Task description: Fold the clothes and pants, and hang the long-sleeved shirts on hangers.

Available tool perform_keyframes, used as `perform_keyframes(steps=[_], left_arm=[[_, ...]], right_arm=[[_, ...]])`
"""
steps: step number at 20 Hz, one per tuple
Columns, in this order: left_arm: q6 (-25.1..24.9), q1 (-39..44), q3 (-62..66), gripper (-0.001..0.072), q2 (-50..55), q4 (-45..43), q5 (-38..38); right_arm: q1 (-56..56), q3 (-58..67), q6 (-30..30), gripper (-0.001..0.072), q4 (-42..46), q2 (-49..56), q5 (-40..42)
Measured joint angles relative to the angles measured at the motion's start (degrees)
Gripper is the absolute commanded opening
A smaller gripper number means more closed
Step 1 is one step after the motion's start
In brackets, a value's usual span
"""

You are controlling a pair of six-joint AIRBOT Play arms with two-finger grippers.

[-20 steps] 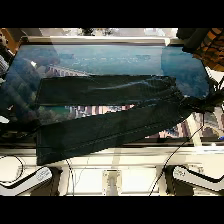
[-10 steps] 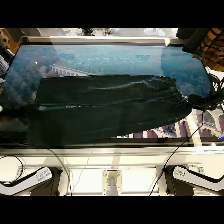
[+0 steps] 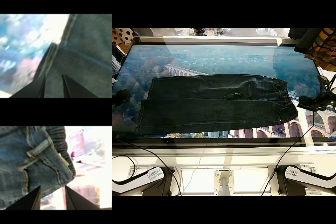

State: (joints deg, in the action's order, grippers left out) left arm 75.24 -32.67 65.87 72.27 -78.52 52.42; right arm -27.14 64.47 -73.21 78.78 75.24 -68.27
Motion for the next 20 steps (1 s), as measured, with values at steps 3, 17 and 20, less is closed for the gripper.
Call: perform_keyframes(steps=[3,17,20], left_arm=[[-0.02,-1.49,0.28,0.0293,0.07,-3.39,5.70],[-8.66,-9.75,-8.81,0.0299,0.83,-5.09,19.45],[-9.25,-9.94,-9.35,0.0298,2.29,-2.71,17.81]], right_arm=[[-0.02,-2.32,1.57,0.0537,0.61,1.31,1.05],[-0.02,-8.76,3.37,0.0024,-0.74,6.51,4.94],[-0.02,-8.90,2.67,0.0024,-1.75,6.54,4.85]])
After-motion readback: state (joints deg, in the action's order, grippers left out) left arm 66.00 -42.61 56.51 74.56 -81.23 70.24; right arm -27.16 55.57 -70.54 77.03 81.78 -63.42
